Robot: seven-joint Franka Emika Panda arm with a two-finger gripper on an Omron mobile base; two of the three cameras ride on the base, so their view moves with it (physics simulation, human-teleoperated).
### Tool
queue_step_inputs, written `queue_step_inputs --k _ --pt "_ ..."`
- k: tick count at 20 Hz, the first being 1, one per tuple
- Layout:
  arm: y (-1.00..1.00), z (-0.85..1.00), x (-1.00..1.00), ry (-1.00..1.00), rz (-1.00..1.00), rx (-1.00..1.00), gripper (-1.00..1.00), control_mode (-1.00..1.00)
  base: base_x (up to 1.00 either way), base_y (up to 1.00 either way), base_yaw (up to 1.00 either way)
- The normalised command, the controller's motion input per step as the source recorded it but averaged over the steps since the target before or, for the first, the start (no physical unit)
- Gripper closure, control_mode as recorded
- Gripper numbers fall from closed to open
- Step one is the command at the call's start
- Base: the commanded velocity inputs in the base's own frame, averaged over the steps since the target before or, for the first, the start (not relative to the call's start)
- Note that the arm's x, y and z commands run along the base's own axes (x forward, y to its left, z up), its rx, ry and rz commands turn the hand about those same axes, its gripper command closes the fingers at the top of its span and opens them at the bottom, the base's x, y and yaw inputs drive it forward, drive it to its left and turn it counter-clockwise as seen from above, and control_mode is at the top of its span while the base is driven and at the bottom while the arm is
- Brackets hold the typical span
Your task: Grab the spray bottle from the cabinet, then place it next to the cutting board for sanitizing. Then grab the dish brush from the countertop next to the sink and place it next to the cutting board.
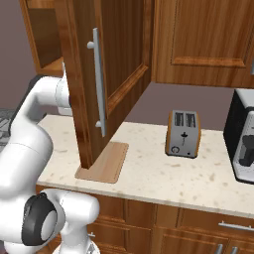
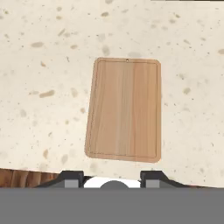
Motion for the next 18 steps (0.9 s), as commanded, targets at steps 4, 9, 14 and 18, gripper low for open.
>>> queue_step_inputs --k 4,9,14,18 --pt "0.0 0.0 -0.14 -0.01 0.0 0.0 -1.0 -1.0 0.0 0.0 0.0" --pt "0.0 0.05 -0.45 -0.34 0.0 0.0 -1.0 -1.0 0.0 0.0 0.0" --pt "0.0 0.2 -0.56 -0.51 0.0 0.0 -1.0 -1.0 0.0 0.0 0.0" --pt "0.0 0.26 -0.49 -0.46 0.0 0.0 -1.0 -1.0 0.0 0.0 0.0"
